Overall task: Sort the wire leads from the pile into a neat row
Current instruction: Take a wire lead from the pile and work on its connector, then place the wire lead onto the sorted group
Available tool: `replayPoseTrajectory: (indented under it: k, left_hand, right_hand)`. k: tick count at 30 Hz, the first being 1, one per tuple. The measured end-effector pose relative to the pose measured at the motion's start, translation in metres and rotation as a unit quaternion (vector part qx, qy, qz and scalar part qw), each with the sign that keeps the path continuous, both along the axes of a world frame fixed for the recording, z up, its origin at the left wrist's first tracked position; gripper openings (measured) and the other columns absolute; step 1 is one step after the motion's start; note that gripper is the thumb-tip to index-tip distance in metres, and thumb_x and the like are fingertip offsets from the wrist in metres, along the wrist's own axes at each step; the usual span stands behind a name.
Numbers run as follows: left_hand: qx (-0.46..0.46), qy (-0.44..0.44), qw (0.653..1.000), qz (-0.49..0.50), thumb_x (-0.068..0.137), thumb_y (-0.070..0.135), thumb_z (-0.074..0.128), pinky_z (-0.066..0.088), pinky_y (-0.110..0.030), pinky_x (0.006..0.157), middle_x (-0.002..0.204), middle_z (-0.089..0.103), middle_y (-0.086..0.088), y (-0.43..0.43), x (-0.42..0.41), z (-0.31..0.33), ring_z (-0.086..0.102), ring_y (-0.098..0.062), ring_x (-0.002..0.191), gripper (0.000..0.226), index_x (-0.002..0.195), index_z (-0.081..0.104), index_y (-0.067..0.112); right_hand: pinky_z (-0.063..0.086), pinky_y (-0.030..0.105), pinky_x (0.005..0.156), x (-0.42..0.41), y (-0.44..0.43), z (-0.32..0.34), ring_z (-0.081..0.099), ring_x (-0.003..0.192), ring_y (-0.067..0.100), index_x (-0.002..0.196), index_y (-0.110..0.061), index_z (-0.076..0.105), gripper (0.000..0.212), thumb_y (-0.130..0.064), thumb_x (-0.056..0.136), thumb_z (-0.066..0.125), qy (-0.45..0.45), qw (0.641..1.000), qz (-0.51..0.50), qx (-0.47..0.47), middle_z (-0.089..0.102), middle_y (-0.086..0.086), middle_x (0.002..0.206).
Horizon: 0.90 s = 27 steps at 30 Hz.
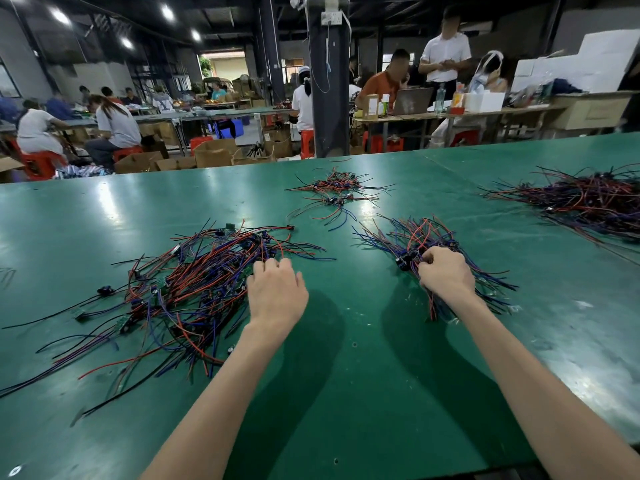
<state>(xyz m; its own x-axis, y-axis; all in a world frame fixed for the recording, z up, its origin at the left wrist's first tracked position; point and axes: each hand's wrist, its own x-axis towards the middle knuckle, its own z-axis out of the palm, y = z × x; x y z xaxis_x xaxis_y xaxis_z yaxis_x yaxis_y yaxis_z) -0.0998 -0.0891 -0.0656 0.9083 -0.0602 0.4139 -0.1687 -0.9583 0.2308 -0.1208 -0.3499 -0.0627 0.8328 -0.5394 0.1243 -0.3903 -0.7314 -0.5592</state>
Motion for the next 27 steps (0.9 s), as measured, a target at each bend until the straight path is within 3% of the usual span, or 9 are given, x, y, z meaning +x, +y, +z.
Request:
replayPoseTrajectory:
  k: [3,6,12,16,19,23,27]
  left_hand:
    - [0.087,0.127,0.983,0.104,0.093,0.026,0.044,0.033,-0.046,0.100,0.133,0.044,-0.016,0.008,-0.001,0.003,0.037,-0.035,0.123,0.036,0.126,0.046,0.011]
    - [0.117,0.214,0.961,0.129,0.092,0.020,0.047,0.033,-0.047,0.103,0.138,0.039,-0.018,0.016,0.001,0.002,0.036,-0.037,0.127,0.041,0.131,0.044,0.009]
    - [0.099,0.140,0.975,0.141,0.085,0.003,0.056,0.037,-0.041,0.096,0.116,0.061,-0.010,0.026,0.006,0.008,0.052,-0.028,0.113,0.025,0.108,0.060,0.013]
    - [0.050,0.108,0.983,0.137,0.088,0.005,0.060,0.039,-0.040,0.094,0.103,0.067,-0.008,0.033,0.008,0.010,0.059,-0.026,0.103,0.019,0.102,0.067,0.015]
    - [-0.002,0.062,0.990,0.124,0.090,0.018,0.063,0.041,-0.039,0.092,0.099,0.069,-0.005,0.037,0.009,0.013,0.060,-0.025,0.100,0.010,0.099,0.068,0.017]
    - [-0.080,-0.001,0.993,0.089,0.086,0.032,0.067,0.045,-0.037,0.084,0.091,0.070,-0.004,0.037,0.007,0.019,0.062,-0.025,0.093,0.014,0.089,0.068,0.018]
    - [-0.088,-0.033,0.993,0.069,0.088,0.019,0.066,0.047,-0.038,0.083,0.093,0.072,-0.005,0.036,0.006,0.020,0.063,-0.026,0.093,0.009,0.094,0.072,0.017]
  right_hand:
    - [0.040,0.029,0.068,-0.003,0.005,0.000,0.050,0.077,0.028,0.102,-0.010,0.064,0.020,-0.013,0.087,0.052,0.010,0.999,-0.026,-0.044,0.056,0.011,0.087]
    - [0.040,0.030,0.066,-0.005,0.011,0.002,0.047,0.076,0.027,0.103,-0.009,0.063,0.020,-0.011,0.087,0.052,0.016,0.996,-0.033,-0.080,0.060,0.014,0.095]
    - [0.035,0.034,0.068,-0.010,0.027,0.000,0.059,0.092,0.037,0.107,-0.003,0.054,0.020,-0.015,0.090,0.053,-0.008,0.991,-0.016,-0.130,0.049,0.018,0.116]
    - [0.037,0.032,0.063,-0.014,0.039,0.000,0.060,0.079,0.035,0.105,-0.002,0.055,0.020,-0.016,0.091,0.054,-0.061,0.986,0.011,-0.157,0.044,0.017,0.116]
    - [0.035,0.031,0.062,-0.015,0.047,-0.001,0.054,0.071,0.031,0.103,-0.003,0.057,0.018,-0.016,0.091,0.053,-0.097,0.981,0.036,-0.161,0.045,0.016,0.114]
    - [0.036,0.031,0.062,-0.014,0.054,-0.004,0.045,0.064,0.026,0.100,-0.004,0.060,0.015,-0.015,0.091,0.053,-0.120,0.979,0.072,-0.149,0.047,0.013,0.111]
    - [0.039,0.032,0.065,-0.013,0.061,-0.009,0.051,0.067,0.029,0.104,-0.007,0.062,0.017,-0.016,0.091,0.054,-0.122,0.978,0.109,-0.132,0.049,0.010,0.111]
